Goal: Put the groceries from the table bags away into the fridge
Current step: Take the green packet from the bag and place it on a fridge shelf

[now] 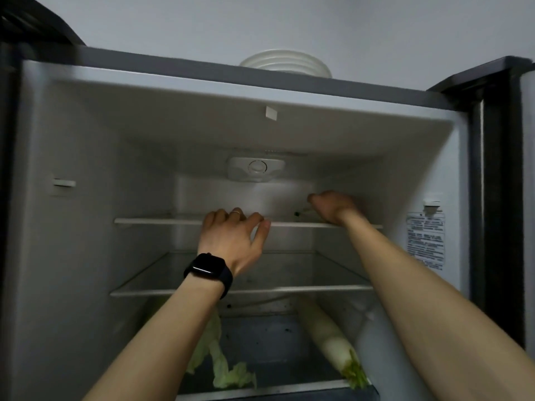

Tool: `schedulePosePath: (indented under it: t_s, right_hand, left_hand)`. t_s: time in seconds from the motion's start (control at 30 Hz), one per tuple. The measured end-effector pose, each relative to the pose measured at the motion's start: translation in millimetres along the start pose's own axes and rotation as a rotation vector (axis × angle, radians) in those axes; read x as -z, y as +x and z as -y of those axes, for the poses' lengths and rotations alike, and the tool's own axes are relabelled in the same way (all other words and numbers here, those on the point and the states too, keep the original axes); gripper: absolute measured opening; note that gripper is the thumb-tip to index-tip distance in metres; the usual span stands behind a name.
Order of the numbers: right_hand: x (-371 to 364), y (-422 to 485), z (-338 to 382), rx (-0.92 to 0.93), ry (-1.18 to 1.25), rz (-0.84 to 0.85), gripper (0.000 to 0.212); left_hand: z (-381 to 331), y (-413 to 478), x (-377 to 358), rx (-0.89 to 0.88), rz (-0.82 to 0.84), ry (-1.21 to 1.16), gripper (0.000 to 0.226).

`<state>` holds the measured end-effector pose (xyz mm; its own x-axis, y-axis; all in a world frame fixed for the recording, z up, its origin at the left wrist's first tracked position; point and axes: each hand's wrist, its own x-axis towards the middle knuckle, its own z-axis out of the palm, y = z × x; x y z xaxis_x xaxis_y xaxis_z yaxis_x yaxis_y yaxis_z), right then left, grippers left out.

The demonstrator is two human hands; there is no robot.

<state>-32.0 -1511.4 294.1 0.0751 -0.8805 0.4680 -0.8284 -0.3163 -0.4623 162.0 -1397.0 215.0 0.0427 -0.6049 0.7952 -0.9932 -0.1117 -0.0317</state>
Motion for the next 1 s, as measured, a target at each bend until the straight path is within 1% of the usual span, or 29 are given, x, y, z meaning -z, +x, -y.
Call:
schedulePosePath:
  t_s: [0.07,0.1,0.13,0.23,0.3,0.43,0.53,0.6,0.7,0.83,1.0]
  right_hand:
    - [7,-16,-4,-0.009,0.176,-0.184,0.048]
    - [11,-25,-9,-0.026,0.224,-0.244,0.042]
    - [15,-35,-13,-0.049,0.242,-0.262,0.038]
    - [33,-67,-23,-0.071,0.273,-0.224,0.036]
    - [51,-88,-30,-0.042,0.296,-0.197,0.036]
    - [83,-141,-38,0.122,0.354,-0.162,0.03]
    - [87,-190,-48,0.242,0.387,-0.137,0.025]
    - [78,-226,-57,0.309,0.409,-0.125,0.026]
    - [53,-284,-66,0.359,0.472,-0.086,0.027]
    - [2,-372,-71,0.435,0.482,-0.05,0.026]
    - [-54,-479,-74,0.541,0.462,0.131,0.031]
  left_hand:
    - [-1,-1,4,-0.003,0.052,-0.005,0.047]
    - [-2,-1,7,-0.004,0.078,-0.006,0.047]
    - [-2,0,10,0.002,0.107,-0.008,0.047]
    - [-6,-2,17,0.041,0.192,-0.03,0.049]
    - [-11,-11,22,0.061,0.192,-0.046,0.05]
    - [-26,-52,42,0.088,0.164,-0.104,0.054]
    - [-31,-97,62,0.106,0.164,-0.107,0.056]
    - [-33,-134,75,0.13,0.155,-0.103,0.055]
    - [-37,-198,93,0.165,0.14,-0.089,0.05]
    - [-40,-288,124,0.238,0.228,-0.058,0.046]
    - [-37,-399,167,0.328,0.306,0.017,0.049]
